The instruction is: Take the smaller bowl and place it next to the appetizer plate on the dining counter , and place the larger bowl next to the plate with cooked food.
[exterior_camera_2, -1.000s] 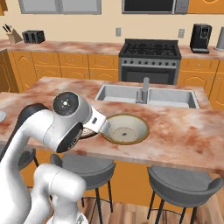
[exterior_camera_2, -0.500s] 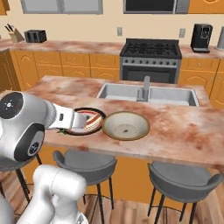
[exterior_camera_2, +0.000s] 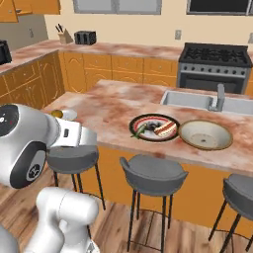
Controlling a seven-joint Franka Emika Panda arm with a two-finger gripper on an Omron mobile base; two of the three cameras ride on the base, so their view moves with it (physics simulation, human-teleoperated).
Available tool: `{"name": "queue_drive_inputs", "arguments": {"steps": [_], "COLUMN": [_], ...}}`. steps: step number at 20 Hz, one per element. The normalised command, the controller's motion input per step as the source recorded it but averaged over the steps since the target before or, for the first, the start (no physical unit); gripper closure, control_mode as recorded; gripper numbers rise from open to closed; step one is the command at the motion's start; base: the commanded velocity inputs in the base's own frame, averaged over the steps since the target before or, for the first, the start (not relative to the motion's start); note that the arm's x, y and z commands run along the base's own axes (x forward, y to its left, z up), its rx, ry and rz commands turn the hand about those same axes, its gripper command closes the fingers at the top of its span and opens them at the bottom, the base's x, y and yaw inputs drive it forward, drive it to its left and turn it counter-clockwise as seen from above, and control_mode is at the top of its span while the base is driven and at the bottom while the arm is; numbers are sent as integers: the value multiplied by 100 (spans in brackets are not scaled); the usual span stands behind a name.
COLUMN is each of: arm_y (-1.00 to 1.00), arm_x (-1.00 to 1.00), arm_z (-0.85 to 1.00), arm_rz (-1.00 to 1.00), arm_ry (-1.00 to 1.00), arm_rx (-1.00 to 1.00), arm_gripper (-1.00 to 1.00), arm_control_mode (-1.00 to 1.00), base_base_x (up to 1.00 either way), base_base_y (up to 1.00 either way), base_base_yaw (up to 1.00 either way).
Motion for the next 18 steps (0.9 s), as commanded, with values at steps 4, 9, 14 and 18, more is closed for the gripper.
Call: {"name": "queue_drive_inputs", "arguments": {"steps": [4,9,14,18], "arm_y": [0,0,0,0], "arm_x": [0,0,0,0], "arm_z": [0,0,0,0], "arm_rz": [0,0,0,0], "arm_ry": [0,0,0,0], "arm_rx": [0,0,0,0], "arm_gripper": [-100,-100,-100,-100], "arm_control_mode": [100,100,100,100], "base_base_x": [0,0,1,35], "base_base_y": [100,100,100,100], "base_base_yaw": [29,25,18,10]}}
